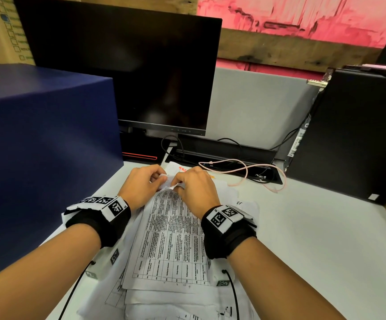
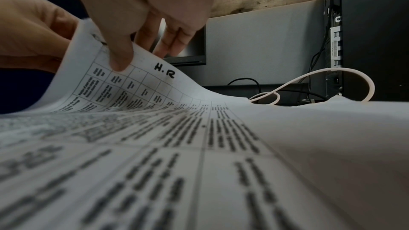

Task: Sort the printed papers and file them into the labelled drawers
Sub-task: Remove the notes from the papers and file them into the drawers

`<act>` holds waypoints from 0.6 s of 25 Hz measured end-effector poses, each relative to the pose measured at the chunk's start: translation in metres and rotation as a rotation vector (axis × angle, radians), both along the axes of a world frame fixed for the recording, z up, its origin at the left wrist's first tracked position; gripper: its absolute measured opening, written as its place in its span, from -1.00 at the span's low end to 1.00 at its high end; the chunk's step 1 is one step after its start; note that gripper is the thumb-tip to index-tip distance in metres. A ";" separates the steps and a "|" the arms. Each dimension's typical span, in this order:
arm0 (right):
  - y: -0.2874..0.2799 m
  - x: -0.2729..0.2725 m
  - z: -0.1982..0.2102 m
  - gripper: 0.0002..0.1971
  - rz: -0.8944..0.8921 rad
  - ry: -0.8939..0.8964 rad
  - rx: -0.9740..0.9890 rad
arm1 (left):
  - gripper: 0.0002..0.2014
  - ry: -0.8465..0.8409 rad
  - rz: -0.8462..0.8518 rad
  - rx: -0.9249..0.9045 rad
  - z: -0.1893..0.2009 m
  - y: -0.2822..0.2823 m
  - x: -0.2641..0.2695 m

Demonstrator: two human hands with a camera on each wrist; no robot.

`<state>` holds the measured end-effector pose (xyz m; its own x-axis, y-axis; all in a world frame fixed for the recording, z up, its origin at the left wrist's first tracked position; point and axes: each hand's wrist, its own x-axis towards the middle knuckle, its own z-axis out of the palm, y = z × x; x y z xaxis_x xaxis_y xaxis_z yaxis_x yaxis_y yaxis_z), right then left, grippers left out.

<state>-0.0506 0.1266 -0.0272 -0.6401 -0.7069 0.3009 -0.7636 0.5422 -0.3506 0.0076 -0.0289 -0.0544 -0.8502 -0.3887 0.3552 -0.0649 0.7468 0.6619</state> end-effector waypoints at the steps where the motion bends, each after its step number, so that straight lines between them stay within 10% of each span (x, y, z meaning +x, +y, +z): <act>1: 0.000 -0.001 -0.001 -0.81 0.000 0.006 0.013 | -0.92 0.002 -0.006 0.006 0.000 0.000 0.000; 15: 0.000 -0.008 -0.004 -0.72 -0.046 0.077 0.098 | -0.81 -0.022 -0.148 0.033 0.004 0.005 0.003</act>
